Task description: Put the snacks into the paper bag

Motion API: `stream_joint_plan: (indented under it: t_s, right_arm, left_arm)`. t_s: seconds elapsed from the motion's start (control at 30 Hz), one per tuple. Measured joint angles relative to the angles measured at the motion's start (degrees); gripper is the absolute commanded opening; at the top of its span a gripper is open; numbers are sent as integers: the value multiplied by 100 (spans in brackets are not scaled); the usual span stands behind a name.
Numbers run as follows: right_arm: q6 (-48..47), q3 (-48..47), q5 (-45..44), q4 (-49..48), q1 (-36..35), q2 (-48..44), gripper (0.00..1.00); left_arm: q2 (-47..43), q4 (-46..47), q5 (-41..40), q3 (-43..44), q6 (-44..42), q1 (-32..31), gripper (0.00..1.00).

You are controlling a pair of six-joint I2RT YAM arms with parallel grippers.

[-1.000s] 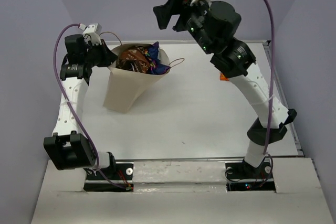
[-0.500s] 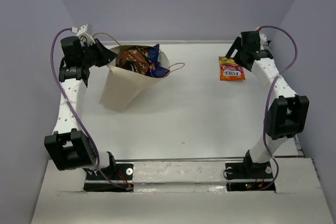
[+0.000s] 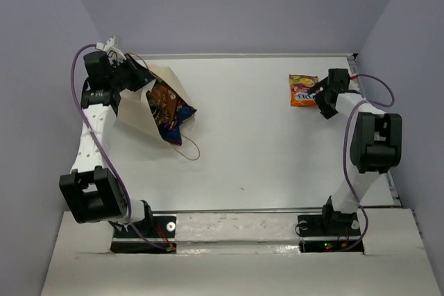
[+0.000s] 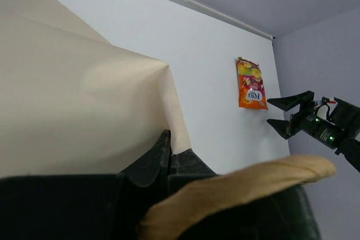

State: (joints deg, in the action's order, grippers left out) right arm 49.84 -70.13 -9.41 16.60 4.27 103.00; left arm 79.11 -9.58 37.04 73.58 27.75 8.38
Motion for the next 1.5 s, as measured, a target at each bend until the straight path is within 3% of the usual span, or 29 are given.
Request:
stream_joint_plan:
  t_s: [0.23,0.27,0.33,0.37,0.43,0.47,0.6,0.77,1.0,1.1,1.3,1.5]
  right_arm:
    - [542,-579,203,-887,22,1073,90]
    - [601,-673,238,-942,22,1185,86]
    - [754,-861,267,-1119,24,1429,72]
    - [804,-953,254,-1163,22,1545,53]
    - [850,-1062,223,-1239,24,1690,26]
    - [855,-1088,205,-1224,26,1762,3]
    - [728,-1123,129,-1226,33,1816,1]
    - [-173,-1268,33,-1099,4,1681,1]
    - [-1438,-1279,103,-973,-496,98,1]
    - [-1912,-1484,197,-929,-1272,-857,1]
    - [-2173,-1943,761,-1200,-2933,-1843,1]
    - [-2109,-1985,1405,-1456,-4201,-1617,1]
  left_arm:
    - [70,-98,-138,195,-90,20,0]
    - [79,-140,-164,258,-118,11,0]
    - [81,-214,-188,343,-157,-11,0]
    - [81,-258,-203,387,-173,-44,0]
    - [85,-348,-232,463,-199,-116,0]
    - [92,-382,-243,503,-214,-160,0]
    - [136,-492,-258,616,-245,-319,0]
    - [238,-544,-267,750,-267,-417,0]
    - [326,-597,-365,855,-313,-511,0]
    - [358,-623,-457,898,-334,-575,0]
    - [407,-763,-688,1054,-402,-656,0]
    - [452,-835,-890,1154,-507,-708,0]
